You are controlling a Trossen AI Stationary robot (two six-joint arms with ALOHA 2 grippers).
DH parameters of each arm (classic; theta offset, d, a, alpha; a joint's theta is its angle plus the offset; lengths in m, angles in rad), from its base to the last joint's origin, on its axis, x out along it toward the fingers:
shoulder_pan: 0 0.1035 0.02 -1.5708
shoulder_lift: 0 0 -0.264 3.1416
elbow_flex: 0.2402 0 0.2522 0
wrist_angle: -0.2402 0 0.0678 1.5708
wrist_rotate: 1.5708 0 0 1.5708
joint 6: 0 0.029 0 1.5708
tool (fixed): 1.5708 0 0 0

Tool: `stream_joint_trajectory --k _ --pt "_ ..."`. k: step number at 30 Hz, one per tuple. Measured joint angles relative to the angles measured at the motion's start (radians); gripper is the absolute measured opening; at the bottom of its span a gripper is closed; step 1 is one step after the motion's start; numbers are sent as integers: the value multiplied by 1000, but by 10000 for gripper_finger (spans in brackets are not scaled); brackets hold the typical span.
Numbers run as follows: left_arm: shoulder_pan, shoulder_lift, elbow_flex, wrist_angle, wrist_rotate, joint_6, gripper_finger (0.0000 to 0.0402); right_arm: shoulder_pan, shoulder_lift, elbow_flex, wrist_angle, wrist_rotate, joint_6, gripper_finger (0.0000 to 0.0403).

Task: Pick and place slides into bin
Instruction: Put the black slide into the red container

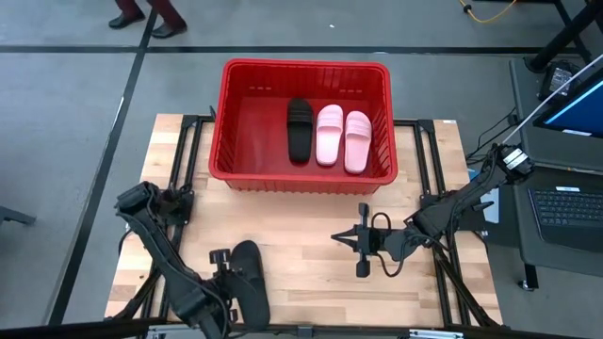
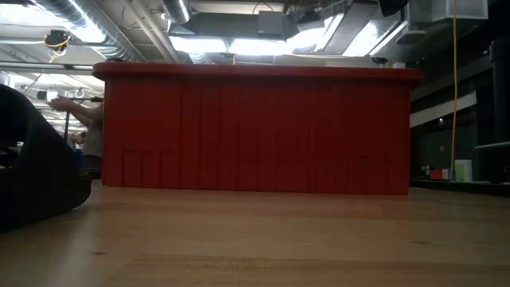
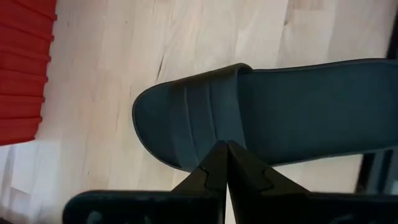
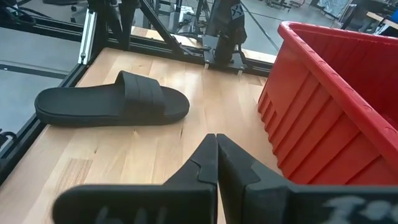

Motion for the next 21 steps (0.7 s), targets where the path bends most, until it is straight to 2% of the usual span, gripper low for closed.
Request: stream_joint_trajectory --k 7,21 --pt "0 34 0 3 -2 15 19 0 0 0 -14 0 27 5" --pt "34 39 0 -4 -3 -4 122 0 0 0 -19 0 47 5"
